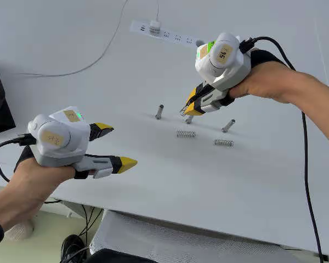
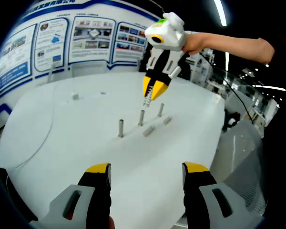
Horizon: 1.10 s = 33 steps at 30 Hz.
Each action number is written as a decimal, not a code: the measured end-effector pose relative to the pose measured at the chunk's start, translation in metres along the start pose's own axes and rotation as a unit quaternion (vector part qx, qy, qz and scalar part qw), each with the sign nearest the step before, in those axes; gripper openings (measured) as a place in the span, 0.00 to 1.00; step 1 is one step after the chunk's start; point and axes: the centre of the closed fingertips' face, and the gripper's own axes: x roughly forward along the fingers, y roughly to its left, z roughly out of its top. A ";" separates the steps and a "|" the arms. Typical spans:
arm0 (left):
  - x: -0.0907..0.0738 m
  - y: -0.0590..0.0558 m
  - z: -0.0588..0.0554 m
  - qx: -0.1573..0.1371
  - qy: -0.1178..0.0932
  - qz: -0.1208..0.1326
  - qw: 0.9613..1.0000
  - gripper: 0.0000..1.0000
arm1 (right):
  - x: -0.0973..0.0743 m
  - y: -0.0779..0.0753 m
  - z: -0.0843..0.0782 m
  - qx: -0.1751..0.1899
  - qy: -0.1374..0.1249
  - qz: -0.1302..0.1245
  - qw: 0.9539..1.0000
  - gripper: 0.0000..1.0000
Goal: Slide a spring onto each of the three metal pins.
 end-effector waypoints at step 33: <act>-0.014 0.010 -0.007 -0.030 -0.007 0.025 0.999 0.67 | 0.049 -0.027 0.023 -0.058 0.037 0.017 0.998 0.12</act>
